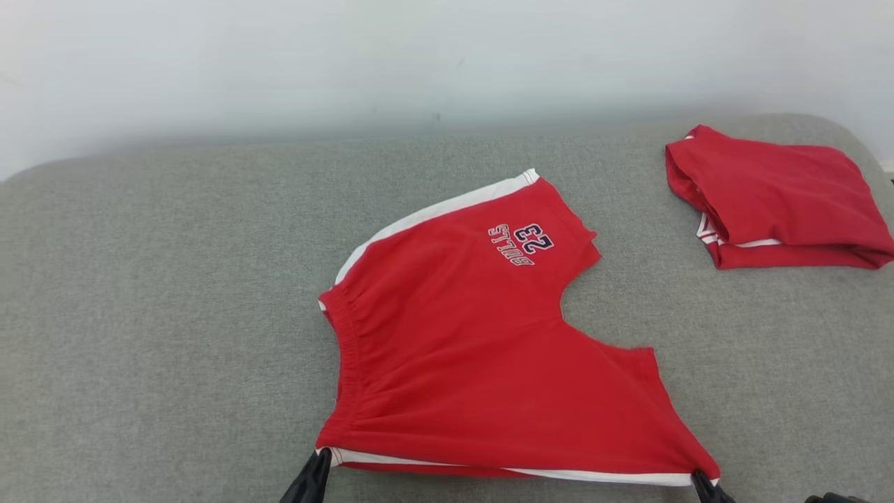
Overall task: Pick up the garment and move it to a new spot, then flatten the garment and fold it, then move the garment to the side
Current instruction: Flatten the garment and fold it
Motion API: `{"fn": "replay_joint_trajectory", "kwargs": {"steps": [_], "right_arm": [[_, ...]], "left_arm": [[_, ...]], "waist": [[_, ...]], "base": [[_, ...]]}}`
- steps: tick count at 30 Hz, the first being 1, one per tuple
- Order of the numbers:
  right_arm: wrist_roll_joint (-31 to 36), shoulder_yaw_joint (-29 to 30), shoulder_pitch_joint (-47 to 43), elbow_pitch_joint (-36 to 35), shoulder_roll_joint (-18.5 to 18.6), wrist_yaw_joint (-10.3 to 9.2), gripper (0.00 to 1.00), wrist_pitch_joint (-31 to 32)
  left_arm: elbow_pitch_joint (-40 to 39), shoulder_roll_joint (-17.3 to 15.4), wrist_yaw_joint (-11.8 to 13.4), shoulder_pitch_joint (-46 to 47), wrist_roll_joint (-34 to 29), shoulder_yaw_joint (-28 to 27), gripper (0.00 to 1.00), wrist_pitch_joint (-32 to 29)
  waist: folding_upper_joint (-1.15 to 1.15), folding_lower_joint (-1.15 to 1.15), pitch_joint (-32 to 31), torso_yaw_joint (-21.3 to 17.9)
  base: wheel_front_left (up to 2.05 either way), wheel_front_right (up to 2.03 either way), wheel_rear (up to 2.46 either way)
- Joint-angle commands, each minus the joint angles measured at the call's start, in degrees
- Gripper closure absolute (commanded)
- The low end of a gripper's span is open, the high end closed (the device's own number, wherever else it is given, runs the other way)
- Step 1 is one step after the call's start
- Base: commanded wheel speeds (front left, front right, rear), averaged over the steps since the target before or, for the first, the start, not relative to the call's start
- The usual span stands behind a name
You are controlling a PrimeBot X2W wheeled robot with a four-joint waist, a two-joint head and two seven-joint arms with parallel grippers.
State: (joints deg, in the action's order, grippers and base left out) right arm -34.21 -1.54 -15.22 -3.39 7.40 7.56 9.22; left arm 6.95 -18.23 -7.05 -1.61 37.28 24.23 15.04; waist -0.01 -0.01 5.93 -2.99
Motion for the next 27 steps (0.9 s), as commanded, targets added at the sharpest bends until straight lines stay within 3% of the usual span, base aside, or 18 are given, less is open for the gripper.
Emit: {"fn": "replay_joint_trajectory", "kwargs": {"steps": [1, 6, 15, 27], "right_arm": [[0.5, 0.5, -0.5, -0.5, -0.2, -0.18, 1.00, 0.3], [1.7, 1.7, 0.3, -2.1, -0.6, -0.18, 1.00, 2.1], [1.9, 1.3, 11.9, 1.8, 4.1, -0.18, 1.00, 2.3], [3.0, -0.9, 36.2, 16.6, 8.9, -0.17, 1.00, 2.8]], "left_arm": [[0.2, 0.1, 0.0, -0.8, -0.8, -0.2, 1.00, 0.2], [0.6, 1.3, -0.3, 0.0, -1.3, 0.2, 1.00, 0.2], [1.8, 2.6, -0.4, 7.6, -1.4, 3.8, 1.00, 0.2], [7.7, 5.4, -0.3, 22.9, 2.2, 5.7, 1.00, 0.2]], "waist": [[0.01, 0.01, -0.5, 0.4], [0.01, 0.01, -0.8, 0.9], [0.01, 0.01, -0.2, 3.3], [0.01, 0.01, 5.5, 7.4]], "base": [[0.00, 0.00, 0.00], [0.00, 0.00, 0.00], [0.00, 0.00, 0.00], [0.00, 0.00, 0.00]]}}
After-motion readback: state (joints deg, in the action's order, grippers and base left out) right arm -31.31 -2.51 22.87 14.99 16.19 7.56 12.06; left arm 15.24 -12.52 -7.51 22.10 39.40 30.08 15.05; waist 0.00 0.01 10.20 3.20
